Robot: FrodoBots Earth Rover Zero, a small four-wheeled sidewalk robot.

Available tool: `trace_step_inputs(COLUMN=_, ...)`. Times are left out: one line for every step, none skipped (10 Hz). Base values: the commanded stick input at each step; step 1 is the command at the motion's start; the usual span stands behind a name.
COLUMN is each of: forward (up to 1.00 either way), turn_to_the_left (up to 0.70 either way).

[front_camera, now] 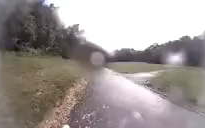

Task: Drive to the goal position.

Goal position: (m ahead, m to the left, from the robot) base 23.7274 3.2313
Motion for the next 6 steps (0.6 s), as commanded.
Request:
trace_step_inputs(forward=0.7, turn_to_the_left=-0.19)
trace_step_inputs(forward=0.7, turn_to_the_left=-0.35)
trace_step_inputs(forward=0.7, turn_to_the_left=-0.35)
trace_step_inputs(forward=0.7, turn_to_the_left=-0.35)
trace_step_inputs(forward=0.7, turn_to_the_left=-0.35)
trace_step_inputs(forward=0.7, turn_to_the_left=-0.35)
